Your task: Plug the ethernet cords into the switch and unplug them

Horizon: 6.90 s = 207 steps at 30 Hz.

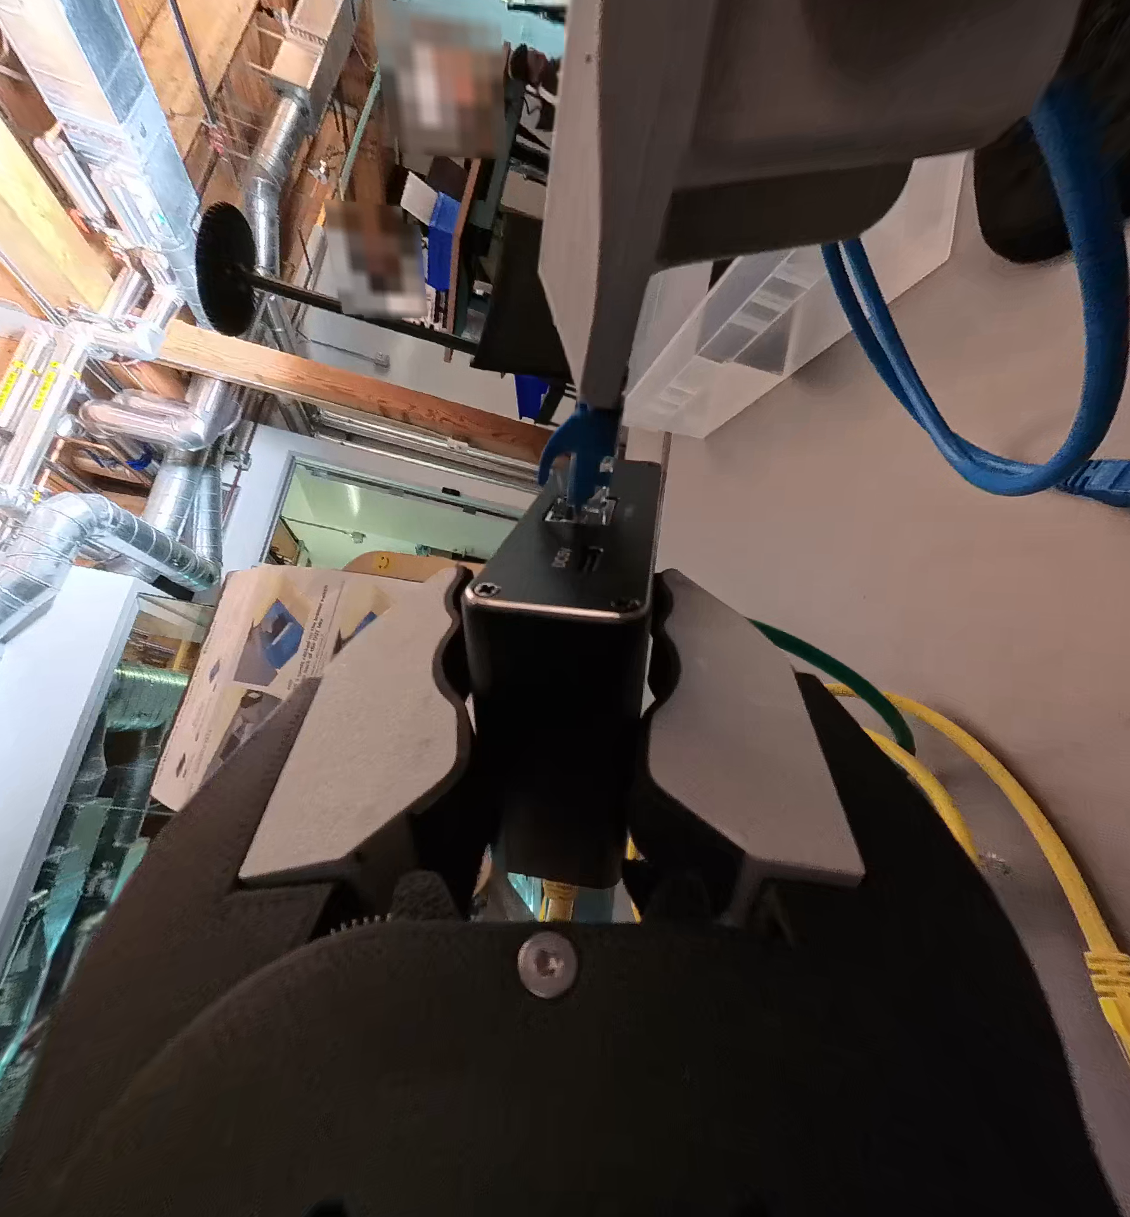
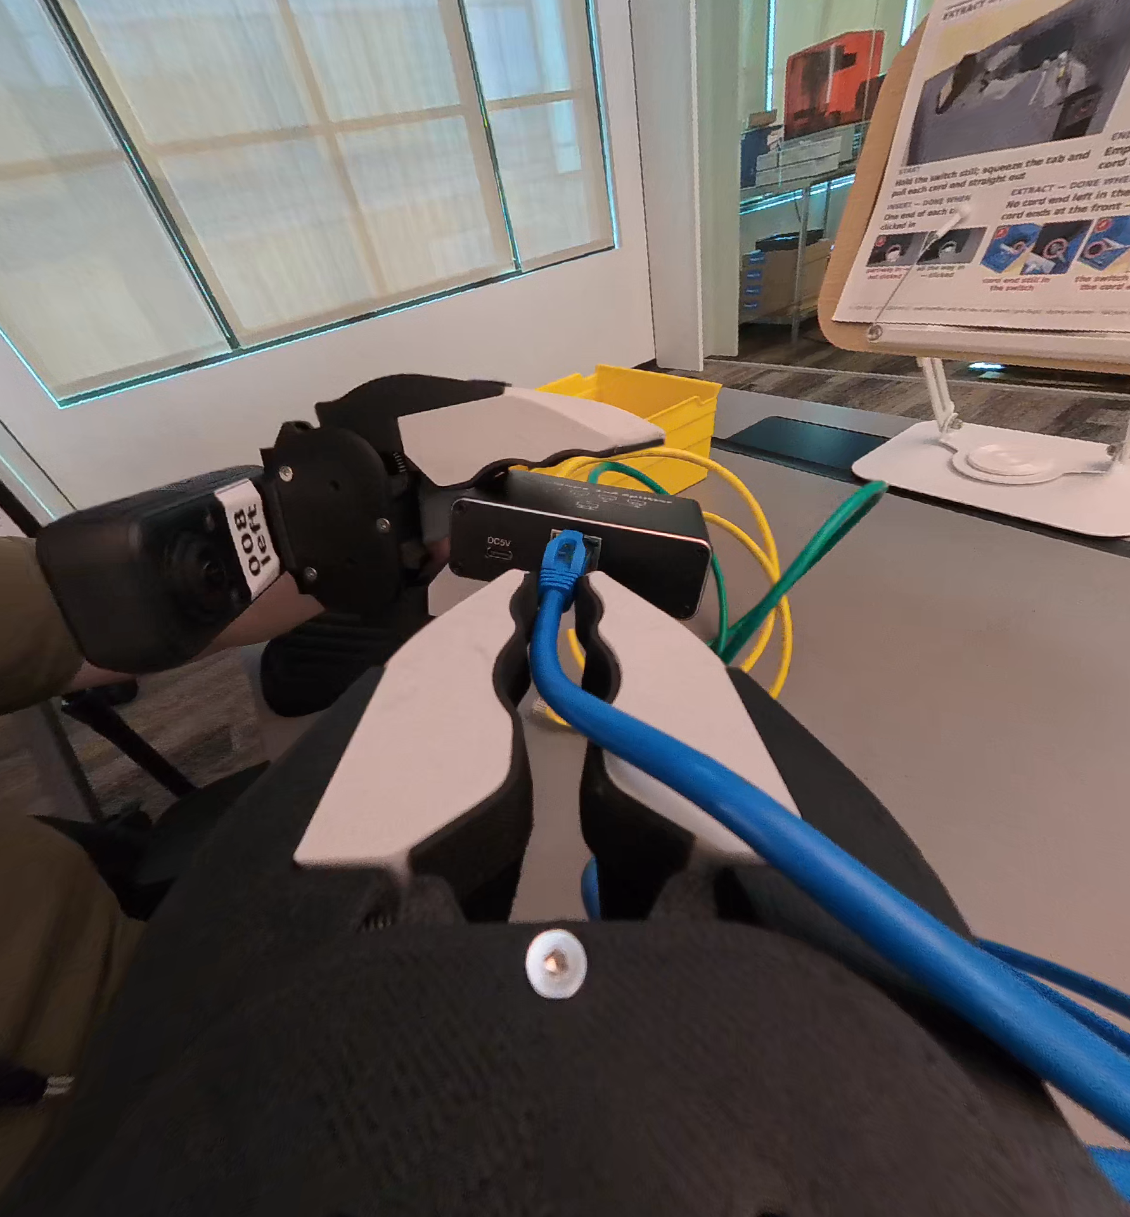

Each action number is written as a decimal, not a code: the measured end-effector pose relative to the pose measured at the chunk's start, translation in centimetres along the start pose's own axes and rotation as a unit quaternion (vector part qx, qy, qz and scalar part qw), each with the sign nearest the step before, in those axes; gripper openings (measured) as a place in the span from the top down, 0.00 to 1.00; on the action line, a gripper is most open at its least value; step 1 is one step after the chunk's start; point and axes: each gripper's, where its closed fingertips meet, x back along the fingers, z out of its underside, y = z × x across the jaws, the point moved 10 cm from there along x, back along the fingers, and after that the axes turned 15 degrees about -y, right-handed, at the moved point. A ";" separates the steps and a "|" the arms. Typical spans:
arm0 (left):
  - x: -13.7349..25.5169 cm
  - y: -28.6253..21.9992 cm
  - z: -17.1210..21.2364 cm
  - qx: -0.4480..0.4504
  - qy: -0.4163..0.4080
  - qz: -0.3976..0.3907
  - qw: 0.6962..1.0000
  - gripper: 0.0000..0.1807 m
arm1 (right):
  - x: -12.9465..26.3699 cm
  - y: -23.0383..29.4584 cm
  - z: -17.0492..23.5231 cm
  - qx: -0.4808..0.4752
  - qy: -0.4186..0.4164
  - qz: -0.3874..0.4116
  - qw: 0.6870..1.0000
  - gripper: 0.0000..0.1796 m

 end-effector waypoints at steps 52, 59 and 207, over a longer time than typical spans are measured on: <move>1.0 1.9 -4.6 -0.027 -0.032 0.023 0.999 0.73 | 1.6 1.5 -1.7 -0.044 -0.034 -0.014 0.998 0.94; 1.3 1.9 -5.5 -0.012 -0.013 0.018 1.000 0.73 | 2.0 2.4 -1.4 -0.002 -0.071 0.007 0.997 0.94; 1.9 0.4 -7.4 -0.155 -0.021 0.055 0.986 0.80 | 4.4 5.6 -0.3 0.053 -0.091 0.031 0.994 0.94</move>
